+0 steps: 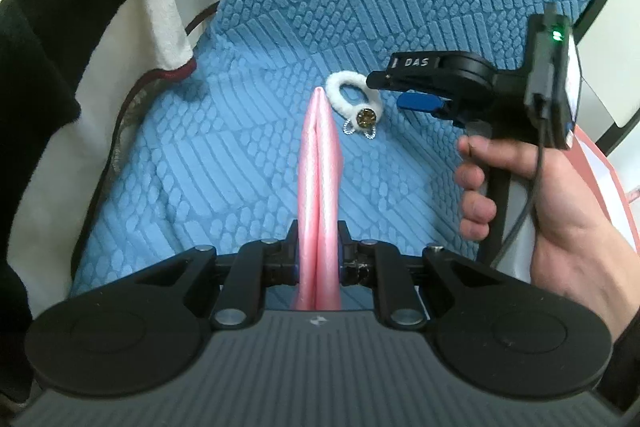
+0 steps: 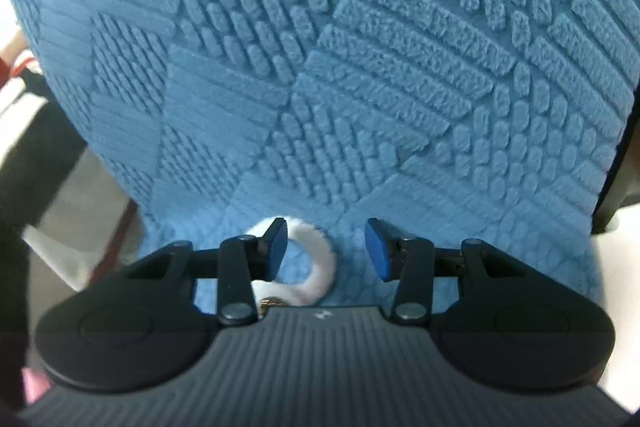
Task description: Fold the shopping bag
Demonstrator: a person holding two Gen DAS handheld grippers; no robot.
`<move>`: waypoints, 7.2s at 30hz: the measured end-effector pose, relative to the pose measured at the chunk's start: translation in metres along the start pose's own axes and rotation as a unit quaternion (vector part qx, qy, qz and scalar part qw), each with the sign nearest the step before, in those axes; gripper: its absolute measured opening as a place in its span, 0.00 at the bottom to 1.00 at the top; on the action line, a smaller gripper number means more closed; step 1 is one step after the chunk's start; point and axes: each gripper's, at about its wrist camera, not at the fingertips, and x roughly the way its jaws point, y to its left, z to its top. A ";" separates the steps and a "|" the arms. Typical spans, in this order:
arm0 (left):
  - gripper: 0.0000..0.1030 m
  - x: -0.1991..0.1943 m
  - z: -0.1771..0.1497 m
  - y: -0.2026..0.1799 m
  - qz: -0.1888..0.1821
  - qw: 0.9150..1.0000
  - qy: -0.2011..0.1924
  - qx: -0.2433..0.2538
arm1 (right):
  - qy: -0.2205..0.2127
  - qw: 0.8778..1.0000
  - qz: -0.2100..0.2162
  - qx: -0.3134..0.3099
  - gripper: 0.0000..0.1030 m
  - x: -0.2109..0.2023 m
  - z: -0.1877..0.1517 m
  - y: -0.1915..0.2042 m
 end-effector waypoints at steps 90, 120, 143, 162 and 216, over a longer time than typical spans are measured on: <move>0.16 -0.041 -0.057 -0.064 -0.012 0.998 0.013 0.064 | -0.019 0.999 0.009 0.026 0.40 -0.049 -0.045 -0.013; 0.16 -0.047 -0.063 -0.065 -0.005 0.998 -0.010 0.065 | -0.008 0.995 -0.001 -0.098 0.11 -0.071 -0.052 0.028; 0.16 -0.056 -0.073 -0.086 0.016 0.992 -0.039 0.118 | -0.070 0.991 0.109 -0.014 0.11 -0.201 -0.071 0.014; 0.16 -0.059 -0.070 -0.087 0.038 0.990 -0.036 0.133 | -0.018 0.962 0.269 0.045 0.11 -0.202 -0.078 0.038; 0.17 -0.007 -0.083 -0.117 0.027 0.978 0.015 0.204 | 0.077 0.990 0.072 0.098 0.26 -0.138 -0.099 -0.010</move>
